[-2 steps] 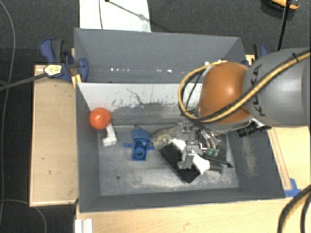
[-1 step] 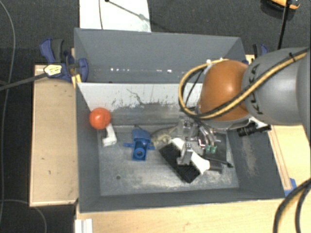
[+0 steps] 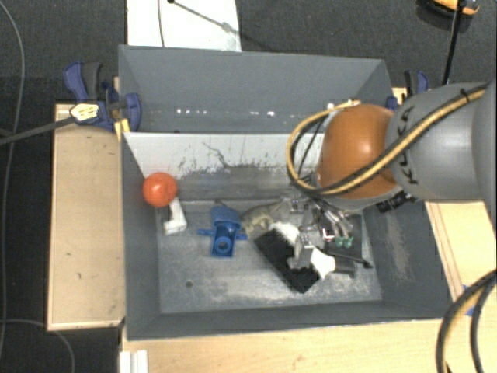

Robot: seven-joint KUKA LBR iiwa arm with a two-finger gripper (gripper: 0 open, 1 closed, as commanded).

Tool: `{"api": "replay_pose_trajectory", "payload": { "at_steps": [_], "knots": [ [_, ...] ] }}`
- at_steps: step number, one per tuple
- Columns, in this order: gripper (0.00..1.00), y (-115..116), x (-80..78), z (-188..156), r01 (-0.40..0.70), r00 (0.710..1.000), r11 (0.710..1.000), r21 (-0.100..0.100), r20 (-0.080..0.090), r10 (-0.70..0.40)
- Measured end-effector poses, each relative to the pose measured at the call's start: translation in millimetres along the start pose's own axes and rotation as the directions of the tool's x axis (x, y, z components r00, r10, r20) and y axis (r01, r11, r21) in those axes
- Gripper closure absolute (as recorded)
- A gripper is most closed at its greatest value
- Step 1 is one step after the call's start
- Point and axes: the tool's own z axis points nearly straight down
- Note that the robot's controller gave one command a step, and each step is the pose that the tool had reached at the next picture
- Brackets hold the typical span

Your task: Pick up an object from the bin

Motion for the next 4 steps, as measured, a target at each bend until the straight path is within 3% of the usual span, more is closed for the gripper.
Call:
{"api": "replay_pose_trajectory", "payload": {
  "at_steps": [1,3,4],
  "knots": [
    [0.0,-1,-7.5,23,-0.14,0.99,0.99,-0.001,0.0,0.14],
    [0.0,-10,-3.2,27,-0.156,0.988,0.988,-0.003,0.004,0.156],
    [0.0,5,-5.8,32,-0.381,0.925,0.925,-0.005,0.004,0.381]
  ]
}}
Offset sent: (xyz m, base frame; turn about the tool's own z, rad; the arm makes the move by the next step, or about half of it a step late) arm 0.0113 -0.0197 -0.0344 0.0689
